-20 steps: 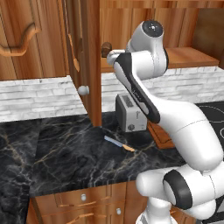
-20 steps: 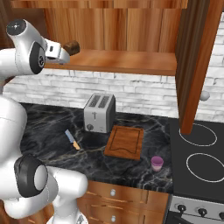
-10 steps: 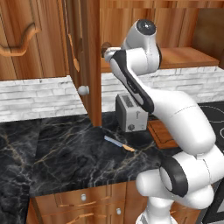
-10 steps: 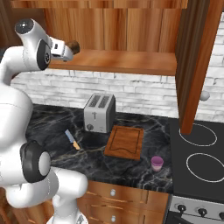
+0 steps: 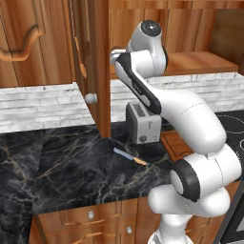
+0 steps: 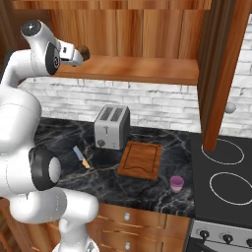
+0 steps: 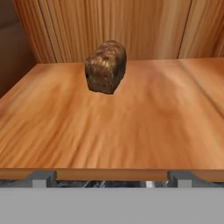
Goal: Pick the bread, place it on the cutting board, pick the jam, place it on the counter, and close the cabinet.
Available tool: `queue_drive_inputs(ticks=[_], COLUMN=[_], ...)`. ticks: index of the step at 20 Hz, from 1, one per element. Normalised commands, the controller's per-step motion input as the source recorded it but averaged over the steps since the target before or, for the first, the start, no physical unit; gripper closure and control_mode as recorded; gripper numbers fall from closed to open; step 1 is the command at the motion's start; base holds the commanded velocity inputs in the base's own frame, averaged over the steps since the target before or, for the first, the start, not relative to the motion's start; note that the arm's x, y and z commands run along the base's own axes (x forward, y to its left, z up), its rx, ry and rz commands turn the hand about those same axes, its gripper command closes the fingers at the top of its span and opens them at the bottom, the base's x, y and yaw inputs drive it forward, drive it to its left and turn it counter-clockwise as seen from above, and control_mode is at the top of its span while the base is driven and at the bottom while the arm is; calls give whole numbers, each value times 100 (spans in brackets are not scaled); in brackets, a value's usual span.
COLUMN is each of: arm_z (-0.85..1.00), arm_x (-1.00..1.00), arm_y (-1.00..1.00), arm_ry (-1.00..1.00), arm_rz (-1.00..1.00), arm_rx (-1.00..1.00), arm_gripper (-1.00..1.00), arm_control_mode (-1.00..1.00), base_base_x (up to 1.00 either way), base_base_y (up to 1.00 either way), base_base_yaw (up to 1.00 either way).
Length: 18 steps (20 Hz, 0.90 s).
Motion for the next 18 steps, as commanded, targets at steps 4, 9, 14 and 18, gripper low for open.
queue_drive_inputs(ticks=[4, 9, 14, 18], arm_z=[0, 0, 0, 0], arm_x=[29, 27, 19, 10], arm_y=[7, 0, 1, 3], arm_ry=[0, 0, 0, 0], arm_rz=[0, 0, 0, 0], arm_rx=[0, 0, 0, 0], arm_gripper=[-100, -100, -100, -100], arm_control_mode=[-100, -100, -100, -100], base_base_x=[0, 0, 0, 0], base_base_y=[0, 0, 0, 0], base_base_yaw=[0, 0, 0, 0])
